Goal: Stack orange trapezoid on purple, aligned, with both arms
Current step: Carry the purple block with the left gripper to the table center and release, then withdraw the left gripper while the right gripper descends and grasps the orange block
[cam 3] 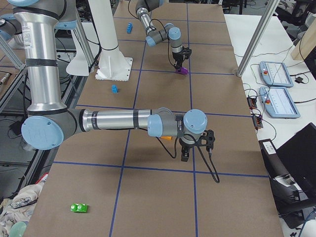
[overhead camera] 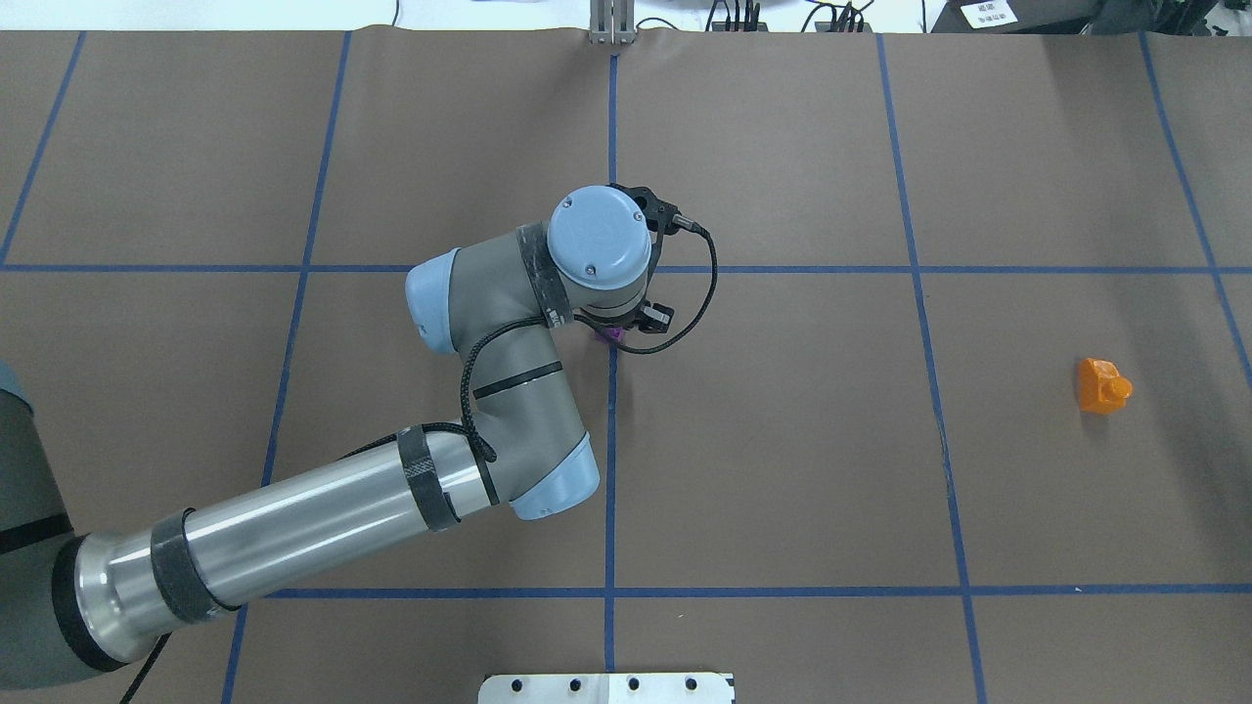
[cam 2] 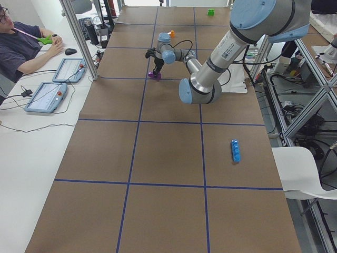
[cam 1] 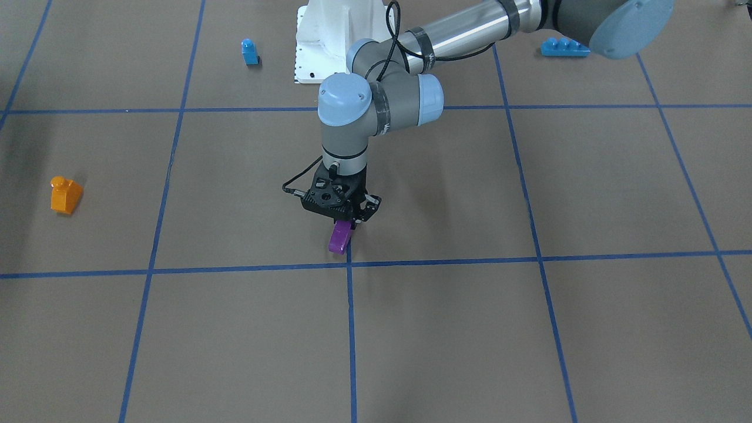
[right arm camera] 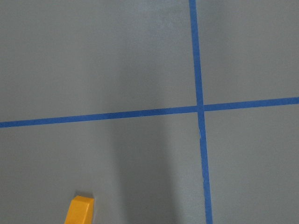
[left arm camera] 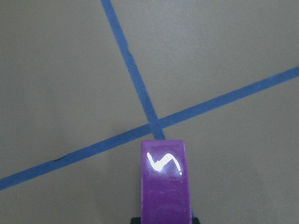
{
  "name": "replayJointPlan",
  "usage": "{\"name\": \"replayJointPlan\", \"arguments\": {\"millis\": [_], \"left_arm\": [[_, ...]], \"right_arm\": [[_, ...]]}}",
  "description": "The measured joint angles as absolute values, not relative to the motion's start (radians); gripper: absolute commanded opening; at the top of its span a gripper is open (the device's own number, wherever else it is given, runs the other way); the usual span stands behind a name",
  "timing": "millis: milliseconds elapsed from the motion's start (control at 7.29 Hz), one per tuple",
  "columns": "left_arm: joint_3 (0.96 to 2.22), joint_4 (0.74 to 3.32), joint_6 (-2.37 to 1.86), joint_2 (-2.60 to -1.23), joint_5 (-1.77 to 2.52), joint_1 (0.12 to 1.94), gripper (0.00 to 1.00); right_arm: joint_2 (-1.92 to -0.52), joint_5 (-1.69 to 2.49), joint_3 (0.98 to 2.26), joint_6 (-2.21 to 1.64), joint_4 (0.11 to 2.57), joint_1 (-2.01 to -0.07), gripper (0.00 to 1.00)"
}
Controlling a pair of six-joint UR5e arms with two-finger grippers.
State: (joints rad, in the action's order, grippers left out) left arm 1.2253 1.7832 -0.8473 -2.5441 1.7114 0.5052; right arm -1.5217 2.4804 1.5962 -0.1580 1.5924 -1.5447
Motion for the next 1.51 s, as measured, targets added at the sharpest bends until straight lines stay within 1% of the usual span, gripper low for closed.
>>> {"name": "replayJointPlan", "arguments": {"millis": [549,686,961,1098,1235,1373,1510], "left_arm": [[1.214,1.784,-0.845,-2.547,1.712,0.519,1.0],[1.221,1.781,-0.844,-2.549,1.74,0.551,1.0],[1.268,1.743,-0.843,-2.548,1.89,0.658,1.0],[1.323,1.677,-0.842,-2.545,1.954,0.711,1.0],[1.396,1.589,-0.829,-2.54,2.001,0.758,1.0],[1.474,1.501,-0.793,-2.528,2.03,0.794,1.0],[1.539,1.431,-0.753,-2.507,2.042,0.822,1.0]], "right_arm": [[-1.509,2.479,1.617,-0.177,1.591,-1.531,1.0],[-1.505,2.46,1.657,-0.226,1.591,-1.5,1.0],[-1.534,2.37,1.785,-0.377,1.57,-1.398,1.0],[-1.579,2.336,1.823,-0.469,1.477,-1.338,1.0],[-1.644,2.292,1.836,-0.589,1.311,-1.265,1.0],[-1.699,2.237,1.835,-0.721,1.153,-1.177,1.0],[-1.728,2.185,1.825,-0.818,1.065,-1.093,1.0]]}}
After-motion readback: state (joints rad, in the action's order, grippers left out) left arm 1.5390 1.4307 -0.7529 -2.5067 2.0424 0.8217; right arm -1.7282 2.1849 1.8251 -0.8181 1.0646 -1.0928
